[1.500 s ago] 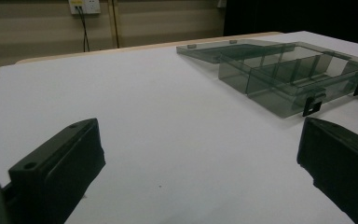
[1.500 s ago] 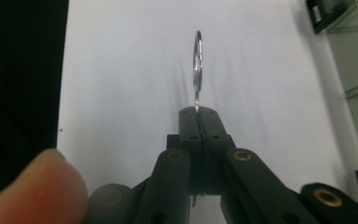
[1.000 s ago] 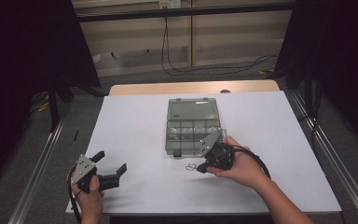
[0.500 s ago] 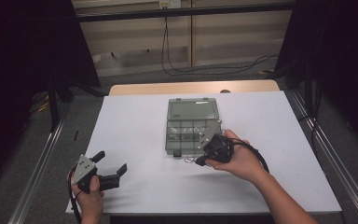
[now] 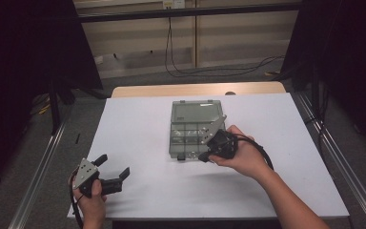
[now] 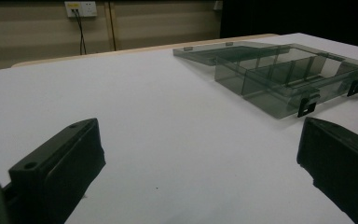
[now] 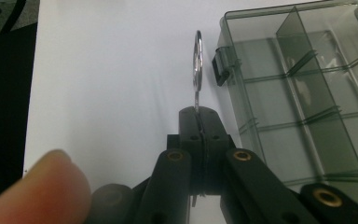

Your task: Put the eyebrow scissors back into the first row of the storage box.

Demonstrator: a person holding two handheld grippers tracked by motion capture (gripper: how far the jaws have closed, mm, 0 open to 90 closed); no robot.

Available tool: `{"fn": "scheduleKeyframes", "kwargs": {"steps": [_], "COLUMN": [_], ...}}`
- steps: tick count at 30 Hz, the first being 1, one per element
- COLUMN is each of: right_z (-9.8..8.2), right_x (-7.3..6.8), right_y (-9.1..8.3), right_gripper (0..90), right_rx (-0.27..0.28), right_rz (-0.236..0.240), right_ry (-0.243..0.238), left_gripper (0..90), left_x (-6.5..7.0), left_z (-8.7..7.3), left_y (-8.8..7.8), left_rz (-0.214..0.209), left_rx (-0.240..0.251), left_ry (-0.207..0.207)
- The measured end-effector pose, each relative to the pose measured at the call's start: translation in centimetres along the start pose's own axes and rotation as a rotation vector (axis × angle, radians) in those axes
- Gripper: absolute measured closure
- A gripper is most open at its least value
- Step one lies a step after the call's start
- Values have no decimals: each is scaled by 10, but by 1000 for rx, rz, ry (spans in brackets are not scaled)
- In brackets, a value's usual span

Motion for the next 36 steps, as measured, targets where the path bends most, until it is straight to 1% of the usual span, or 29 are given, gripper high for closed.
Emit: {"fn": "scheduleKeyframes", "kwargs": {"steps": [5, 7, 9, 10, 11, 13, 22, 23, 25, 27, 29, 30, 36], "right_z": [0, 0, 1, 1, 1, 1, 3, 3, 3, 4, 5, 5, 7], "right_x": [5, 6, 8, 9, 9, 11, 21, 22, 23, 25, 27, 28, 35], "right_y": [-2, -2, -2, -2, -3, -3, -4, -4, -4, -4, -4, -4, -4], "right_gripper": [900, 900, 900, 900, 900, 900, 900, 900, 900, 900, 900, 900, 900], "right_rx": [3, 3, 4, 4, 2, 1, 3, 4, 5, 5, 3, 5, 7], "right_rz": [-8, -2, -11, -11, -11, -12, -21, -19, -24, -26, -29, -30, -38], "right_ry": [10, 16, 16, 16, 25, 18, 30, 34, 35, 38, 40, 41, 48], "left_gripper": [2, 2, 2, 2, 2, 2, 2, 2, 2, 2, 2, 2, 2], "left_x": [0, 0, 0, -1, 0, -1, -1, 0, -1, 0, -1, 0, -1], "left_z": [0, 0, 0, 0, 0, 0, 0, 0, 0, 0, 0, 0, 0], "left_y": [0, 0, 0, 0, 0, 0, 0, 0, -1, 0, -1, 0, -1], "left_rz": [0, 0, 0, -4, -4, -5, -6, -4, 2, -1, 1, -1, 3], "left_rx": [0, 0, 0, -3, 2, -3, -2, 2, -7, -3, -6, -2, -6], "left_ry": [0, 1, 0, 6, 1, 7, 6, 1, 5, 0, 5, -3, 4]}}
Point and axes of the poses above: each handheld gripper's, and its own axes: y roughly forward along the jaws, z roughly out of its top, x roughly to its right, the point moved 1 cm from there along y, roughly forward along the jaws, and after that the axes turned 13 degrees about -x, right-handed, at the moved point
